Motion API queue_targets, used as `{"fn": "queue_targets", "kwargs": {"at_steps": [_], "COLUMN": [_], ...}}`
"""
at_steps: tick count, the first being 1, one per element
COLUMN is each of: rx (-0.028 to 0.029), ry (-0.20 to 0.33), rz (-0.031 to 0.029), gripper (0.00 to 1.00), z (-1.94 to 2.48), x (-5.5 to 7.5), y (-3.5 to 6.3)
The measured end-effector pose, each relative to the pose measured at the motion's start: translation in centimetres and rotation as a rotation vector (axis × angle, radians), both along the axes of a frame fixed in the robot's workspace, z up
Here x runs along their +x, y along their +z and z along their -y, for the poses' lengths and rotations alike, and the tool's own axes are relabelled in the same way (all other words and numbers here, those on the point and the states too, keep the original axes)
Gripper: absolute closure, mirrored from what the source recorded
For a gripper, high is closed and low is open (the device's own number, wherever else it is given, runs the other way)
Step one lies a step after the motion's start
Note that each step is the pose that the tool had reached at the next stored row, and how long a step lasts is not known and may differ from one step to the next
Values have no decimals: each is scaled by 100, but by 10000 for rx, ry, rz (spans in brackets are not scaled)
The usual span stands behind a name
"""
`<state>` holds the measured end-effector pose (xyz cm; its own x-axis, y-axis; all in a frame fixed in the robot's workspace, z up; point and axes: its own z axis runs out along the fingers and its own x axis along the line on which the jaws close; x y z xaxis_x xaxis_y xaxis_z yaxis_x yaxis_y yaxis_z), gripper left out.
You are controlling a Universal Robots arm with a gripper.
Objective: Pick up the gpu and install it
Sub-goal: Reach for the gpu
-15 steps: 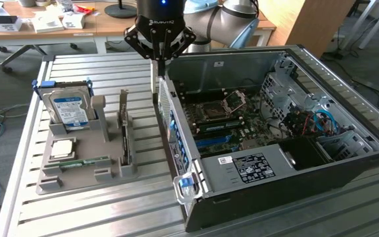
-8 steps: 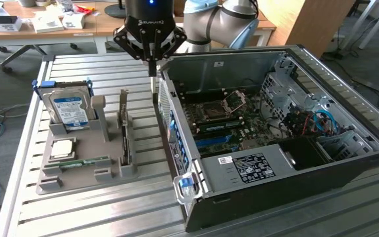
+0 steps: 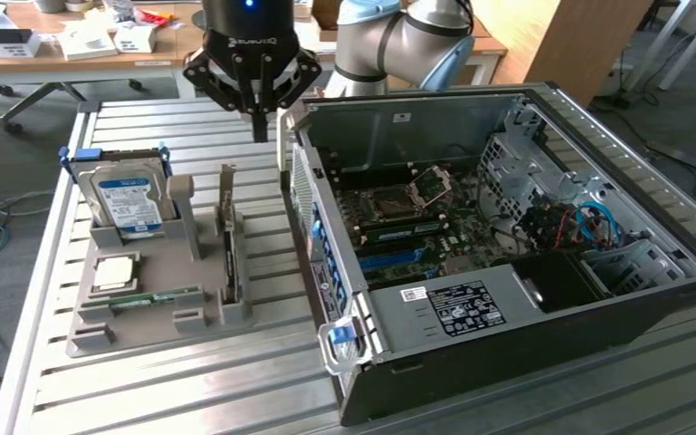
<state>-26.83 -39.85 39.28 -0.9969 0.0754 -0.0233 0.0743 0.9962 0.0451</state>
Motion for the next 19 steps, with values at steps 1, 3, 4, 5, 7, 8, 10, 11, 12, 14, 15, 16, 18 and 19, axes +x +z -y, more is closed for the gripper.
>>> {"fn": "queue_targets", "kwargs": {"at_steps": [1, 3, 4, 5, 7, 8, 10, 11, 12, 14, 15, 16, 18, 19], "rx": [0, 0, 0, 0, 0, 0, 0, 0, 0, -1, 0, 0, 0, 0], "ry": [1, -2, -2, -3, -2, -2, -1, -1, -2, -2, -3, -3, -2, -2], "rz": [0, 0, -1, 0, 1, 0, -1, 0, 0, 0, 0, 0, 0, 0], "gripper": [89, 89, 89, 89, 89, 89, 89, 89, 89, 89, 89, 89, 89, 89], "z": [0, -1, -1, -2, -2, -2, -2, -2, -2, -2, -2, -2, -2, -2], "x": [-28, -88, -117, -144, -194, -214, -251, -270, -289, -328, -347, -366, -402, -417], "y": [0, 0, -1, -1, -2, -2, -2, -3, -3, -3, -4, -4, -5, -5]}}
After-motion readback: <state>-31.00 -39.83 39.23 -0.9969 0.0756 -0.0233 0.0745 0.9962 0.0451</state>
